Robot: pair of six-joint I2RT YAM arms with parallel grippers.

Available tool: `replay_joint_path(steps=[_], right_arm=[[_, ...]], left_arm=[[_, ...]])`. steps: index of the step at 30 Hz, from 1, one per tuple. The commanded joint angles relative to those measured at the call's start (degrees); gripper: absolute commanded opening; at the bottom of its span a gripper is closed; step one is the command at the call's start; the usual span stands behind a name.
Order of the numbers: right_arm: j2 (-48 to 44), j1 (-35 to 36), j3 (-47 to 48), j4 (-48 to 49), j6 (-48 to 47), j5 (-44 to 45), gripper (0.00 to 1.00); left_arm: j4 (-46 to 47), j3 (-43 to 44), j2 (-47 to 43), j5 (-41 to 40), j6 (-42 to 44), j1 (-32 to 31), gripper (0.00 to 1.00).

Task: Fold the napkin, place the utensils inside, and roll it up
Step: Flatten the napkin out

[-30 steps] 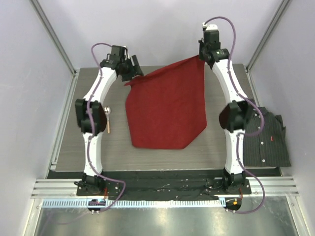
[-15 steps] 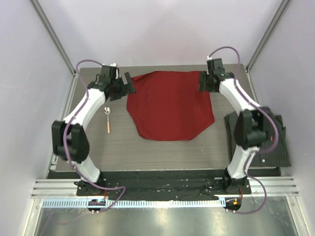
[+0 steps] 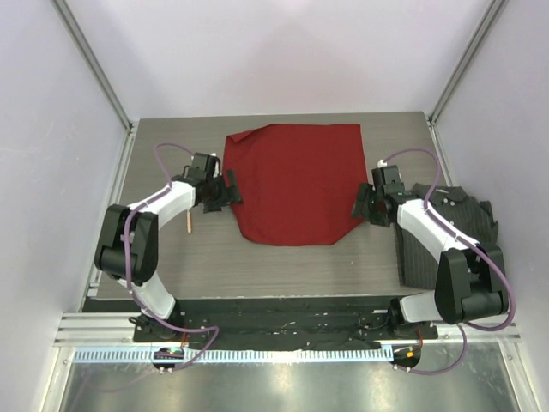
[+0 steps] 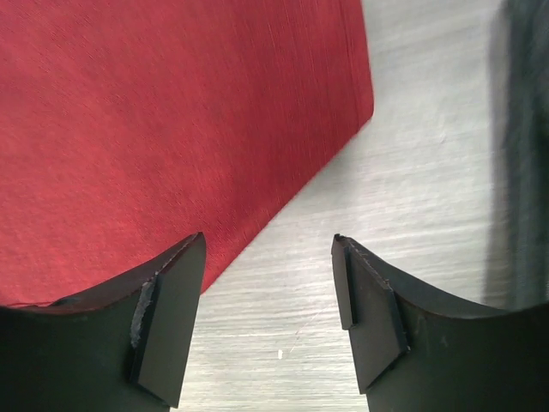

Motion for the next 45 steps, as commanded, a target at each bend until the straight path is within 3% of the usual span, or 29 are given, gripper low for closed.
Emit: replay_joint_path(steps=[1,10,14,17,19,20,23,24,25,30,33,34,37,40,45], right_arm=[[-0.22,0.0,-1.96,6.25,4.72,-1.97,0.66],[4.79,0.17,-2.93,9.51,6.4,-2.06,0.61],[6.9,0.0,-3.11,9.42,5.87,-2.06,0.54],[7.26,0.0,-3.46,9.42,5.69,-2.06,0.51],[7.52,0.08,-3.46,9.42,5.52,-1.97,0.47],[7.87,0.08,-3.37,9.42,5.26,-1.97,0.44],[8.84,0.0,-3.11,9.33,4.64,-1.97,0.21],[9.02,0.08,-2.93,9.25,4.73,-1.89,0.09],[8.84,0.08,-2.67,9.07,4.55,-1.97,0.04],[7.44,0.08,-0.57,7.67,4.02,-1.1,0.01],[7.61,0.0,0.75,6.79,3.59,-0.92,0.01],[7.79,0.08,1.02,6.09,3.41,-0.83,0.01],[6.57,0.0,2.86,3.46,2.62,-0.39,0.01],[2.62,0.0,5.32,0.03,2.18,0.4,0.01],[-3.1,0.08,11.03,-4.81,1.74,1.72,0.01]], left_arm=[[7.04,2.17,3.26,1.89,-0.49,-0.09,0.78],[7.66,5.43,9.67,2.51,0.38,-1.15,0.63],[7.31,5.95,10.56,1.98,1.35,-1.24,0.43],[7.31,5.43,9.07,0.93,1.53,-1.5,0.22],[6.87,5.86,8.37,1.01,1.79,-1.76,0.15],[6.52,6.22,7.75,0.4,1.88,-1.85,0.1],[-0.05,9.9,5.48,-2.14,3.19,-3.25,0.05],[-1.9,10.87,4.77,-5.55,4.42,-4.48,0.05],[-6.01,11.83,4.06,-7.23,5.04,-5.18,0.05],[-16.93,16.94,-1.73,-17.86,6.8,-7.3,0.17],[-19.32,16.07,-5.69,-20.95,7.15,-7.3,0.32],[-19.84,15.98,-6.48,-21.31,7.85,-7.3,0.52],[-19.94,15.1,-9.21,-22.1,8.73,-7.21,0.7],[-18.36,13.52,-10.71,-20.53,8.39,-7.3,0.76],[-12.74,3.7,-13.96,-15.6,5.4,-7.21,0.76]])
